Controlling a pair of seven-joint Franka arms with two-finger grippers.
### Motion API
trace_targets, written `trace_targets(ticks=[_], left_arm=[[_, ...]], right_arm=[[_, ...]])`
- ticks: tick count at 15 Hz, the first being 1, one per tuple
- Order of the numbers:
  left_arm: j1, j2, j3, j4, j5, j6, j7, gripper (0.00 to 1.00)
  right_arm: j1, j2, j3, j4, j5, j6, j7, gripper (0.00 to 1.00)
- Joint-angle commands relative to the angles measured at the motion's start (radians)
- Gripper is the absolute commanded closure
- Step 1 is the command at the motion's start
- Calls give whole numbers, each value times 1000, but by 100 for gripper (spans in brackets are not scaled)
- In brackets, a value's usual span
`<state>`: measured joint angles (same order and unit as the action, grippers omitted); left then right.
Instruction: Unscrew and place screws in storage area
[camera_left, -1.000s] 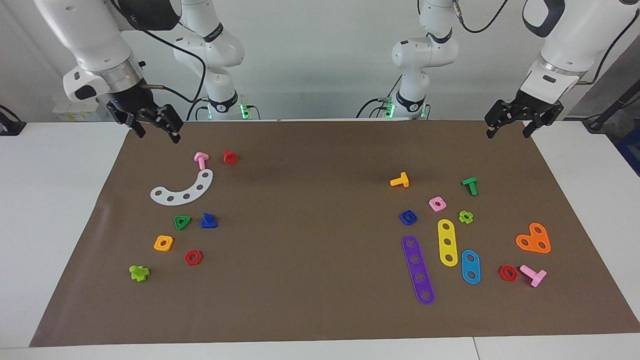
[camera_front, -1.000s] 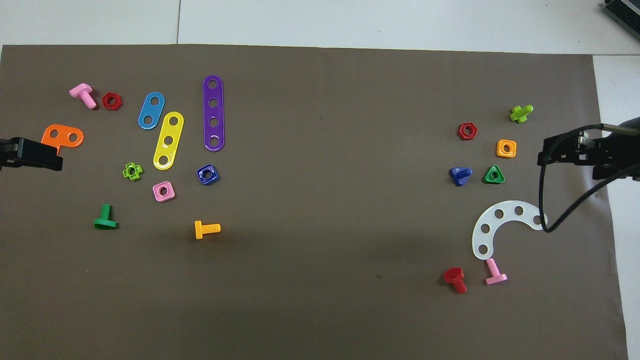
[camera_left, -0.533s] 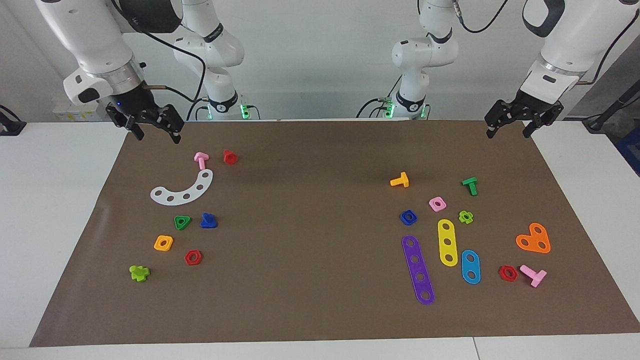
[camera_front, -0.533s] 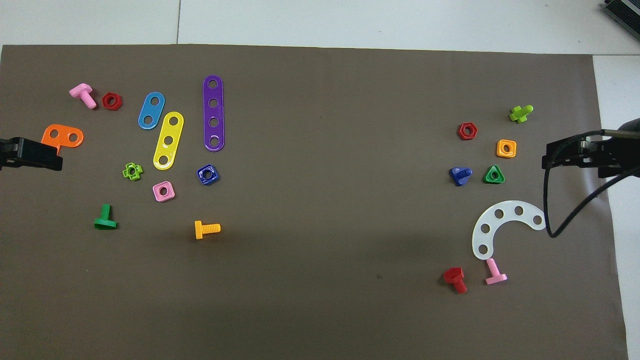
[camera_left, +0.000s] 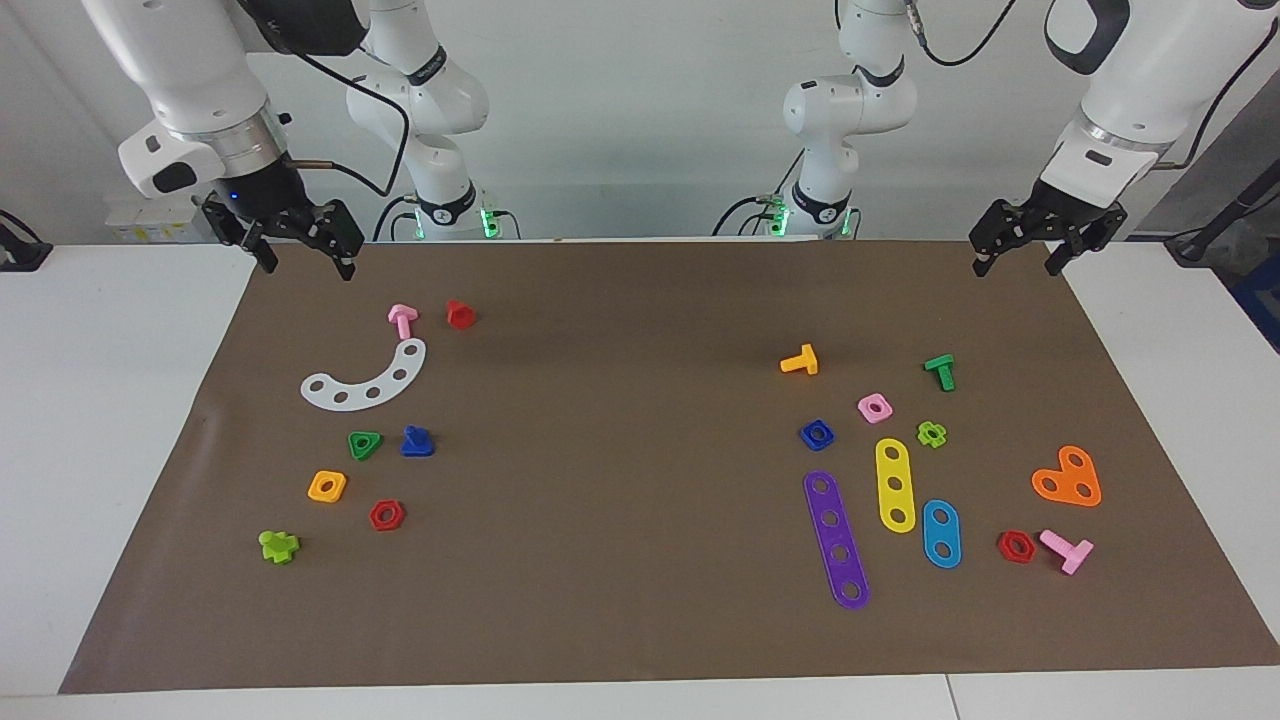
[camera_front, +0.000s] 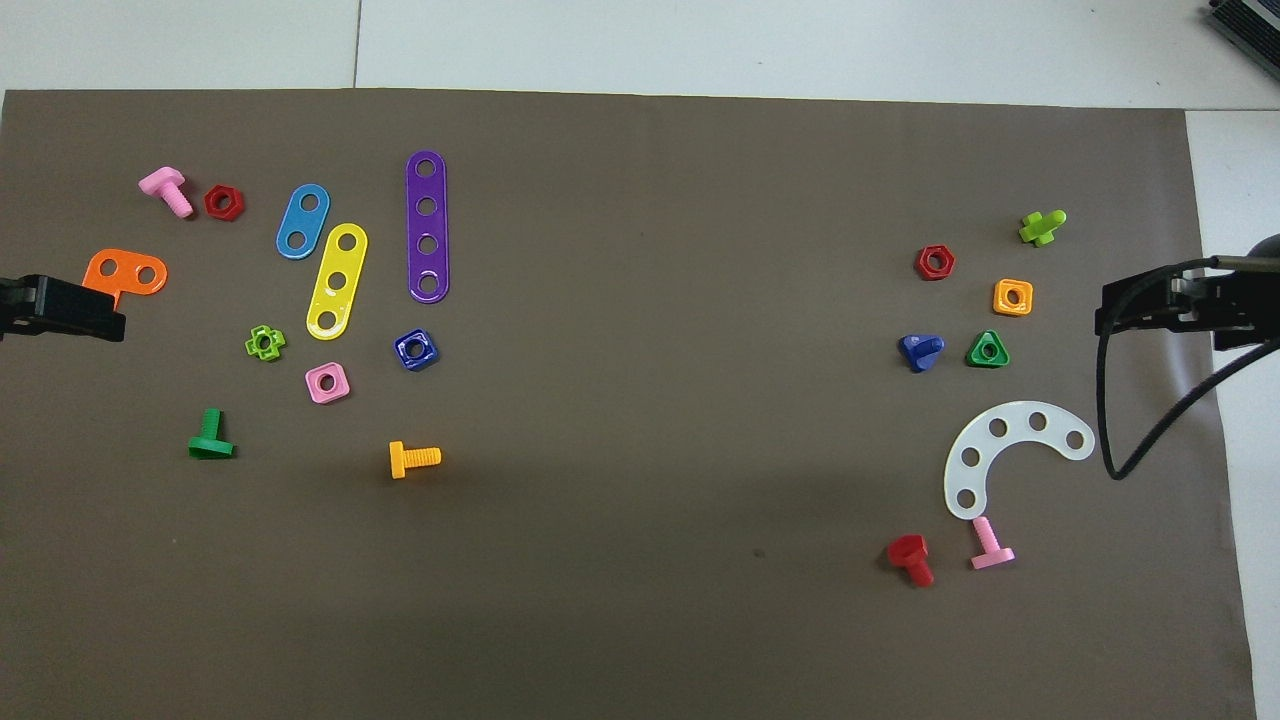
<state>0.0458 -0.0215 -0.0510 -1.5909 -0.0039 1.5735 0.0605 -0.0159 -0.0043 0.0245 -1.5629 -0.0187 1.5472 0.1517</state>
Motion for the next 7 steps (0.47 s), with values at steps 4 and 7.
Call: trace_targets(ticks=[4,7], left_arm=[[9,-32,-1,-37,-8,14,7,0],[9,-32,-1,-35,-8,14,9,0]], right_arm=[[-3,13,3,26,-1,-32,-20,0],[-3,13,3,23,-1,-30,-17,0]])
